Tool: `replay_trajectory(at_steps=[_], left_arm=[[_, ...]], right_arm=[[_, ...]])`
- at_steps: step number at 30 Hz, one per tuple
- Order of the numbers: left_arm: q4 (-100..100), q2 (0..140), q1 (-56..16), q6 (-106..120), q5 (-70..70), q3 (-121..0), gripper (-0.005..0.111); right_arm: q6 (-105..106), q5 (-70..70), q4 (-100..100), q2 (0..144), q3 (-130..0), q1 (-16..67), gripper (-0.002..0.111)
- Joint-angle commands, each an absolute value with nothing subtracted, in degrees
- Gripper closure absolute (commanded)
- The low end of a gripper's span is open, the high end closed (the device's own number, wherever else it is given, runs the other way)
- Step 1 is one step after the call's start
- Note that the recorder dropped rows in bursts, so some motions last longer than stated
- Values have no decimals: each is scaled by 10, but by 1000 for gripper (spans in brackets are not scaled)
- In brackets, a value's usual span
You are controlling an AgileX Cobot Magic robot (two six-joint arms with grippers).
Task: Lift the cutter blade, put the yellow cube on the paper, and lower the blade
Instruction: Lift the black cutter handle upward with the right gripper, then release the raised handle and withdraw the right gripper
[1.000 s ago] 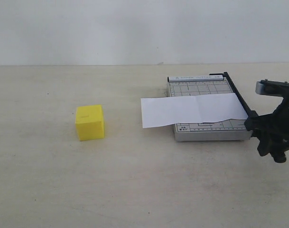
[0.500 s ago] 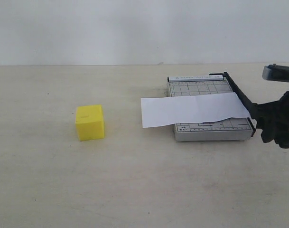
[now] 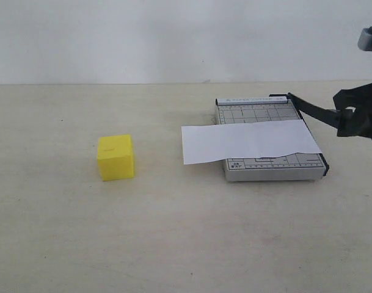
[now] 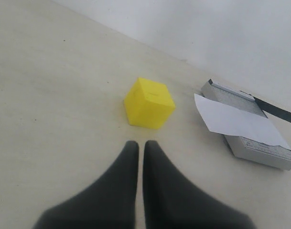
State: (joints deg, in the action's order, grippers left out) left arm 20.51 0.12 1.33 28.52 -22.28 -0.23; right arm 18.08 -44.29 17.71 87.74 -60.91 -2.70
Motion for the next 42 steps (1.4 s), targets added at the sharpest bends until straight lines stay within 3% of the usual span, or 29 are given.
replay_trajectory(at_steps=[1, 10, 12, 15, 19, 20, 25, 32, 38, 41, 42], left_arm=[[205, 0, 14, 280, -224, 0, 102], [205, 0, 14, 280, -222, 0, 102], [205, 0, 14, 280, -222, 0, 102], [205, 0, 14, 280, -222, 0, 102], [205, 0, 14, 280, -222, 0, 102], [205, 0, 14, 280, -222, 0, 102], [205, 0, 14, 280, -222, 0, 102], [205, 0, 14, 280, -223, 0, 102], [205, 0, 14, 280, -223, 0, 102], [205, 0, 14, 280, -223, 0, 102], [205, 0, 14, 280, -223, 0, 102]], right_arm=[[211, -412, 181, 857, -641, -28, 108], [226, -404, 202, 858, -647, -28, 108], [240, -409, 205, 858, -647, -28, 102], [252, -417, 206, 858, -647, -28, 80], [264, -415, 231, 853, -647, -28, 31], [273, -412, 241, 849, -647, -28, 29], [330, -415, 294, 798, -647, -28, 43], [434, -400, 405, 638, -647, -28, 47], [500, -400, 434, 495, -629, -28, 80], [502, -383, 434, 379, -506, -28, 108], [500, -376, 434, 352, -475, -28, 108]])
